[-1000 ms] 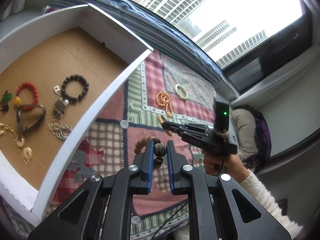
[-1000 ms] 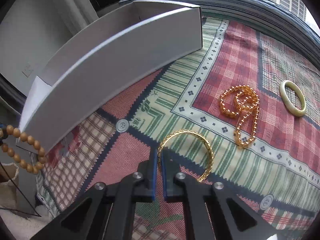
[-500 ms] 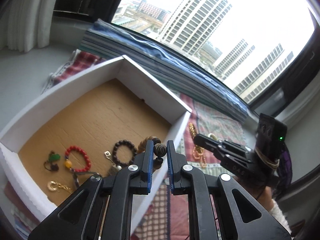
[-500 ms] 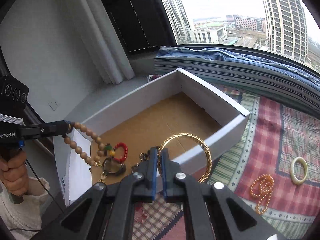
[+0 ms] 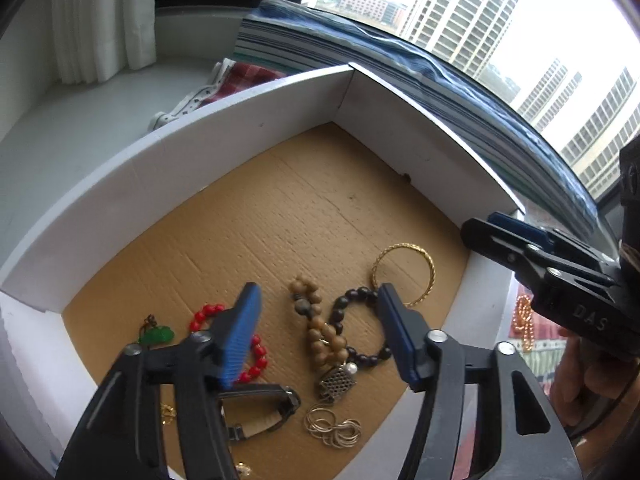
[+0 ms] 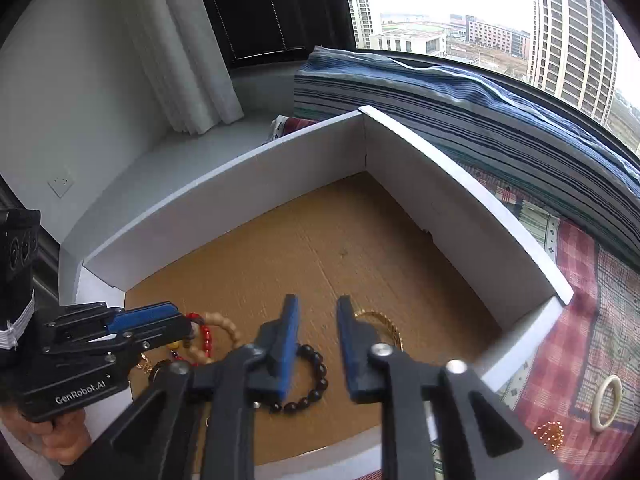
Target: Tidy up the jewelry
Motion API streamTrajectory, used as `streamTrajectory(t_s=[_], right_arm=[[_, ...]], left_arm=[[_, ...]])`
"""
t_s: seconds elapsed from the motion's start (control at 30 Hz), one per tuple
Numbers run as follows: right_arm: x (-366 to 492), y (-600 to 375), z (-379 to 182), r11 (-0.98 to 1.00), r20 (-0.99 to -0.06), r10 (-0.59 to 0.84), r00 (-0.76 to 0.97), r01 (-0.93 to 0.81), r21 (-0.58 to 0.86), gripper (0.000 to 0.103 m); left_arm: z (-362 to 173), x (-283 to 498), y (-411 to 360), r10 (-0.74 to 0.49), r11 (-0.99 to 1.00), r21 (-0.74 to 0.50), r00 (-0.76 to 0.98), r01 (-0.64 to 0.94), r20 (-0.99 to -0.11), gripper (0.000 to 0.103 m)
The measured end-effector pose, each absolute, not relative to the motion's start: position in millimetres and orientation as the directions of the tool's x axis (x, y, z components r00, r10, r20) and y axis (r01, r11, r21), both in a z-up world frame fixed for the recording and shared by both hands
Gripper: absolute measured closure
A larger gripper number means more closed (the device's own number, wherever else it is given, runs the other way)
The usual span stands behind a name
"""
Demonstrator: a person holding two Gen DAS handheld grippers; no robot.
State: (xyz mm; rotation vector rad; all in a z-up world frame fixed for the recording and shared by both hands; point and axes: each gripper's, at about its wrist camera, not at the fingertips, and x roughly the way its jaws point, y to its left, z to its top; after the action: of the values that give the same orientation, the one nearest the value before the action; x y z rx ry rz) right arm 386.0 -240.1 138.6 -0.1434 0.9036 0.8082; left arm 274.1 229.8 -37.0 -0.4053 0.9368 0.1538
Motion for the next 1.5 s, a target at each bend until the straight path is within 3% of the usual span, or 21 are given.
streamTrajectory(t_s=[0.13, 0.2, 0.27, 0.43, 0.7, 0.97, 1.5], right_arm=[[364, -265, 145, 0.708, -0.715, 0.585, 0.384, -0.671, 0.219, 0.048], [346, -286, 147, 0.711, -0.706, 0.587, 0.395, -0.669, 0.217, 0.045], [324, -311, 147, 0.719, -0.697, 0.587, 0.412, -0.661, 0.214, 0.033], [269, -386, 130, 0.771, -0.708, 0.544, 0.45, -0.602, 0.21, 0.028], [189, -492, 83, 0.904, -0.752, 0.333, 0.569, -0.421, 0.082, 0.028], [133, -559, 54, 0.956, -0.76, 0.22, 0.611, -0.289, 0.044, 0.028], [116, -580, 43, 0.972, -0.767, 0.173, 0.618, -0.233, 0.032, 0.028]], left_arm=[[-17, 245, 219, -0.017, 0.938, -0.229, 0.625, -0.26, -0.78, 0.03], [-2, 225, 205, -0.001, 0.949, -0.207, 0.657, -0.237, -0.754, 0.02], [10, 202, 189, 0.015, 0.961, -0.18, 0.687, -0.21, -0.726, 0.01], [15, 155, 137, 0.002, 0.978, -0.152, 0.725, -0.146, -0.688, 0.004], [-19, 105, 52, -0.065, 0.978, -0.186, 0.719, -0.09, -0.692, 0.004], [-66, 95, -14, -0.093, 0.994, -0.112, 0.624, 0.01, -0.776, 0.004], [-79, 91, -31, -0.065, 0.997, -0.078, 0.601, 0.005, -0.796, 0.004]])
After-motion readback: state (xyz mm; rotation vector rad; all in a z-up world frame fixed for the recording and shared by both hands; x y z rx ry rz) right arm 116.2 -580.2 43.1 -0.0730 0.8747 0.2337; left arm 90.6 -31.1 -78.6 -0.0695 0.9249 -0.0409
